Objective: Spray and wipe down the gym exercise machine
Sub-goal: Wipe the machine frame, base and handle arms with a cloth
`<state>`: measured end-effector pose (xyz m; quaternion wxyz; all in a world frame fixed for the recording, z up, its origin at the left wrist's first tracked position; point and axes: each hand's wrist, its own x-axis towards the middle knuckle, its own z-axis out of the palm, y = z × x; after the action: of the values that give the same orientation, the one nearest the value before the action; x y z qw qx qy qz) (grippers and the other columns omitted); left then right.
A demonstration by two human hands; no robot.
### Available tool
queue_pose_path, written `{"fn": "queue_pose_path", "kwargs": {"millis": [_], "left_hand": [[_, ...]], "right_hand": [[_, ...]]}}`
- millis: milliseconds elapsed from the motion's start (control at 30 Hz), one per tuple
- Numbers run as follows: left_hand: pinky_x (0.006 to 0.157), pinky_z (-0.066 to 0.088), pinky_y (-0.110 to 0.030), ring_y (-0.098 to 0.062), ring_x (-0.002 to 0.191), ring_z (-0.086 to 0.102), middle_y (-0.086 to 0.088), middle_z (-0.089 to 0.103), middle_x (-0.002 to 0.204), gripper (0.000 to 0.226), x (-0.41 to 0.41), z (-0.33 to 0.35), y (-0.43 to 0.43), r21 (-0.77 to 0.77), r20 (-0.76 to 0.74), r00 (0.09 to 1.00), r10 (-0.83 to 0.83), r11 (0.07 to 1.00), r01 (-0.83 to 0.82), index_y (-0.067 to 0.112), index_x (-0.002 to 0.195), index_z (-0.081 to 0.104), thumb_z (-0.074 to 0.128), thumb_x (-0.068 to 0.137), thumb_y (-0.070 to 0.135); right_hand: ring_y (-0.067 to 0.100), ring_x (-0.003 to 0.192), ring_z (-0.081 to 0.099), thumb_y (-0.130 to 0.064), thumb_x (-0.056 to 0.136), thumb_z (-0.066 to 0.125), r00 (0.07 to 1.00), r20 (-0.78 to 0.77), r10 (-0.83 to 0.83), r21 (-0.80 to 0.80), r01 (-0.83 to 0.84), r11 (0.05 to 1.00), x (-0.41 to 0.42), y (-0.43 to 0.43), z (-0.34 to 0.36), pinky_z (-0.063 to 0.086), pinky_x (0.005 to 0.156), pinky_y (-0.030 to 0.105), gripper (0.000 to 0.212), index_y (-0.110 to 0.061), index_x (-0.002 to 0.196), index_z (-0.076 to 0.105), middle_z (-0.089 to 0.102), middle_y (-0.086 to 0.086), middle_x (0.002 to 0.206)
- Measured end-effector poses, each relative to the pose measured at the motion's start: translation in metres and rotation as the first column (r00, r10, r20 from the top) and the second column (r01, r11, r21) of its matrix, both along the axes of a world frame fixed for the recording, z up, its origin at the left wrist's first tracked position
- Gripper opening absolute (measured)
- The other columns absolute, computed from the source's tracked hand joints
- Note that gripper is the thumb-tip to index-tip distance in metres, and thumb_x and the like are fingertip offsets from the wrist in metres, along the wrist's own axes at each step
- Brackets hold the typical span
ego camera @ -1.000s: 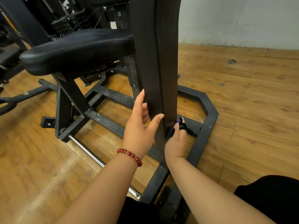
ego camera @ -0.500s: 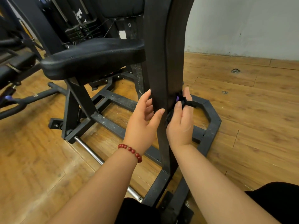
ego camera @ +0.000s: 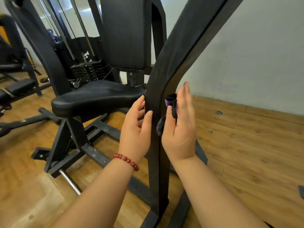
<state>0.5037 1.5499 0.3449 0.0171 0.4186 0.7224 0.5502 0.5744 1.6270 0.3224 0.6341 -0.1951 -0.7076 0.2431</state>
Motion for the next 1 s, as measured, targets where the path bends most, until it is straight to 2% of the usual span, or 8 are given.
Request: {"fn": "queue_pose_path", "kwargs": {"millis": [167, 300, 400, 533, 733, 800, 867, 1000], "left_hand": [[0.082, 0.037, 0.004, 0.026, 0.11, 0.043, 0.018, 0.045, 0.133, 0.047, 0.0, 0.038, 0.009, 0.087, -0.007, 0.999, -0.05, 0.995, 0.051, 0.042, 0.135, 0.034, 0.05, 0.099, 0.017], [0.09, 0.038, 0.001, 0.006, 0.117, 0.051, 0.009, 0.053, 0.136, 0.044, -0.004, 0.069, 0.014, 0.086, -0.066, 0.994, -0.086, 0.992, 0.091, 0.04, 0.137, 0.038, 0.048, 0.102, 0.016], [0.091, 0.039, -0.002, 0.012, 0.113, 0.049, 0.018, 0.053, 0.128, 0.035, -0.006, 0.09, 0.019, 0.103, -0.108, 0.99, -0.095, 0.989, 0.106, 0.039, 0.134, 0.043, 0.044, 0.104, 0.022], [0.094, 0.047, -0.014, 0.005, 0.11, 0.056, 0.015, 0.062, 0.118, 0.03, -0.007, 0.112, 0.03, 0.145, -0.103, 0.988, -0.118, 0.98, 0.132, 0.032, 0.13, 0.054, 0.04, 0.104, 0.027], [0.085, 0.042, -0.011, 0.013, 0.1, 0.053, 0.024, 0.061, 0.105, 0.031, 0.006, 0.128, 0.04, 0.123, 0.067, 0.974, -0.218, 0.97, 0.209, 0.038, 0.113, 0.06, 0.031, 0.105, 0.032], [0.08, 0.041, -0.009, 0.016, 0.097, 0.052, 0.026, 0.06, 0.103, 0.032, 0.008, 0.125, 0.039, 0.125, 0.098, 0.966, -0.24, 0.966, 0.228, 0.045, 0.106, 0.058, 0.029, 0.106, 0.032], [0.075, 0.039, -0.006, 0.018, 0.097, 0.052, 0.03, 0.06, 0.1, 0.032, 0.01, 0.124, 0.038, 0.146, 0.112, 0.963, -0.246, 0.962, 0.229, 0.047, 0.104, 0.057, 0.029, 0.106, 0.032], [0.064, 0.04, 0.001, 0.02, 0.087, 0.056, 0.024, 0.065, 0.091, 0.031, 0.011, 0.124, 0.031, 0.198, 0.132, 0.96, -0.247, 0.956, 0.219, 0.042, 0.1, 0.062, 0.033, 0.105, 0.031]], "right_hand": [[0.033, 0.145, 0.026, -0.006, 0.098, 0.042, 0.995, 0.095, -0.034, 0.346, -0.001, 0.938, 0.019, 0.01, 0.048, 0.019, 0.121, 0.033, 0.045, 0.0, 0.142, 0.036, 0.032, 0.016, 0.151], [0.029, 0.145, 0.026, -0.015, 0.102, 0.04, 0.974, 0.197, -0.112, 0.485, 0.002, 0.874, 0.024, 0.018, 0.075, 0.024, 0.119, 0.034, 0.038, -0.004, 0.136, 0.051, 0.038, 0.013, 0.15], [0.029, 0.144, 0.029, -0.018, 0.103, 0.044, 0.945, 0.229, -0.233, 0.567, 0.065, 0.821, 0.029, 0.022, 0.092, 0.028, 0.118, 0.036, 0.035, -0.005, 0.131, 0.058, 0.046, 0.014, 0.147], [0.029, 0.142, 0.033, -0.016, 0.101, 0.049, 0.897, 0.191, -0.398, 0.685, 0.169, 0.709, 0.041, 0.027, 0.127, 0.022, 0.12, 0.035, 0.035, -0.006, 0.133, 0.057, 0.05, 0.013, 0.144], [0.033, 0.141, 0.035, -0.014, 0.1, 0.045, 0.7, 0.095, -0.708, 0.797, 0.373, 0.475, 0.086, 0.052, 0.218, 0.016, 0.119, 0.041, 0.034, -0.006, 0.129, 0.061, 0.05, 0.015, 0.144], [0.035, 0.141, 0.035, -0.019, 0.1, 0.047, 0.635, 0.109, -0.764, 0.772, 0.431, 0.468, 0.095, 0.061, 0.233, 0.017, 0.119, 0.045, 0.034, -0.007, 0.128, 0.062, 0.049, 0.015, 0.145], [0.035, 0.141, 0.036, -0.023, 0.1, 0.046, 0.606, 0.156, -0.78, 0.795, 0.392, 0.463, 0.088, 0.061, 0.227, 0.018, 0.119, 0.046, 0.037, -0.007, 0.131, 0.059, 0.048, 0.016, 0.145], [0.032, 0.14, 0.039, -0.023, 0.097, 0.054, 0.534, 0.289, -0.795, 0.909, 0.108, 0.403, 0.065, 0.055, 0.192, 0.021, 0.118, 0.043, 0.039, -0.009, 0.134, 0.058, 0.051, 0.014, 0.144]]}}
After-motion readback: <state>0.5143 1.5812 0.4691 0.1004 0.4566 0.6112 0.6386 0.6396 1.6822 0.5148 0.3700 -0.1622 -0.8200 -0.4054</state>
